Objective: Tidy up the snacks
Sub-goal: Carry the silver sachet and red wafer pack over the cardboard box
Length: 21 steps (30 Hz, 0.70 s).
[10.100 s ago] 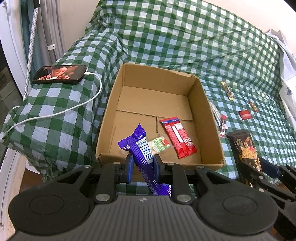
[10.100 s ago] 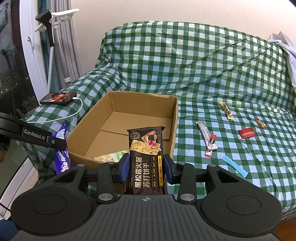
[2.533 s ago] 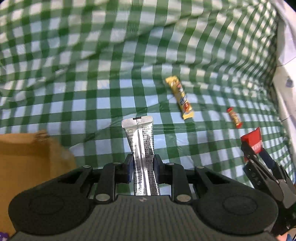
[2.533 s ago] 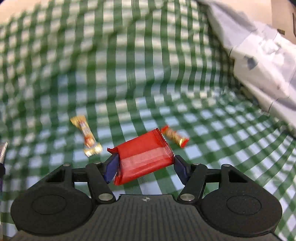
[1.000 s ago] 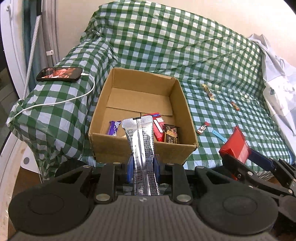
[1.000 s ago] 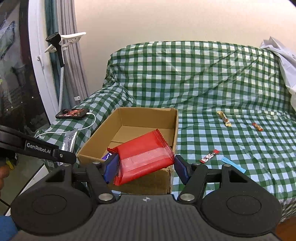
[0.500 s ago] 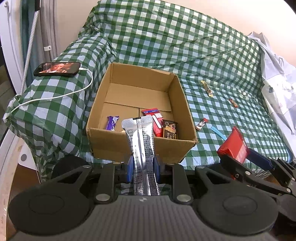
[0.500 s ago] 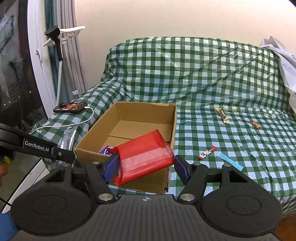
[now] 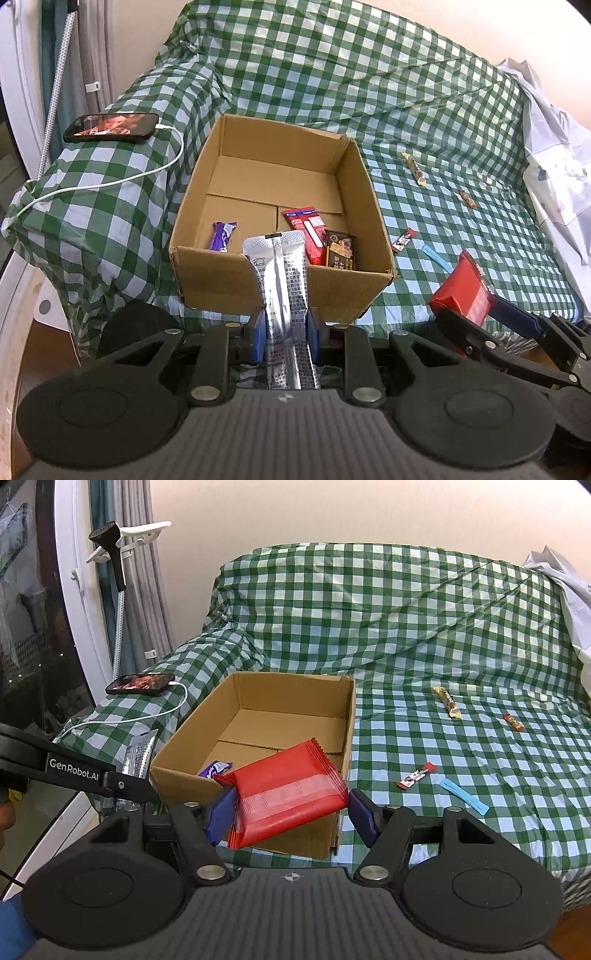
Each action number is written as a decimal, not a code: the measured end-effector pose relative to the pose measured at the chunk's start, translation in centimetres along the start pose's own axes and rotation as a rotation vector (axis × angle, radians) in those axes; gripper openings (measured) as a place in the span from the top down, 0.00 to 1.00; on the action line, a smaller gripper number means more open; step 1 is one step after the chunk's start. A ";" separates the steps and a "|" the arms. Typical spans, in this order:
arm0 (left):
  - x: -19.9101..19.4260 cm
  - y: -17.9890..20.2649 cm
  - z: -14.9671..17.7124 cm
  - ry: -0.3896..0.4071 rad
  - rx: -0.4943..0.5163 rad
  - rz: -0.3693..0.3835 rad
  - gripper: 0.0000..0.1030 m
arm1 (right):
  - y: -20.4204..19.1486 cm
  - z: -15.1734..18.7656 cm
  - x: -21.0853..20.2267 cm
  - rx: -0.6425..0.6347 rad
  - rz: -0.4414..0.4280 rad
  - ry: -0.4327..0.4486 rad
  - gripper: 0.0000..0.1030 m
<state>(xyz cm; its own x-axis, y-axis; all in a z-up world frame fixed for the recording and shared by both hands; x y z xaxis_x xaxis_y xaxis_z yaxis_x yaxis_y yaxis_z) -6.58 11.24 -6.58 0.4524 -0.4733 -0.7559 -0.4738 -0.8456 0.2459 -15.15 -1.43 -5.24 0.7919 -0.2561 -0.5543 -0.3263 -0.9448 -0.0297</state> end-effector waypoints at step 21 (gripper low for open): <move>1.4 -0.5 0.3 -0.036 -0.010 0.002 0.75 | 0.0 1.0 1.3 -0.002 -0.004 -0.043 0.34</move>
<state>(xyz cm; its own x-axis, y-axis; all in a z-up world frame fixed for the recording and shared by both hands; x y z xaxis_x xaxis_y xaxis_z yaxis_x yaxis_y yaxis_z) -5.86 11.08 -7.97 0.4237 -0.4655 -0.7771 -0.4671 -0.8473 0.2528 -14.64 -1.57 -6.77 0.7705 -0.2430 -0.5893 -0.3220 -0.9463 -0.0307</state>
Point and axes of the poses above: each gripper's, at about its wrist camera, not at the fingertips, and x roughly the way its jaws point, y to its right, z to its underside, the point moved 9 cm from there along x, roughly the way its jaws point, and after that the axes turned 9 degrees about z, right-handed, at the moved point
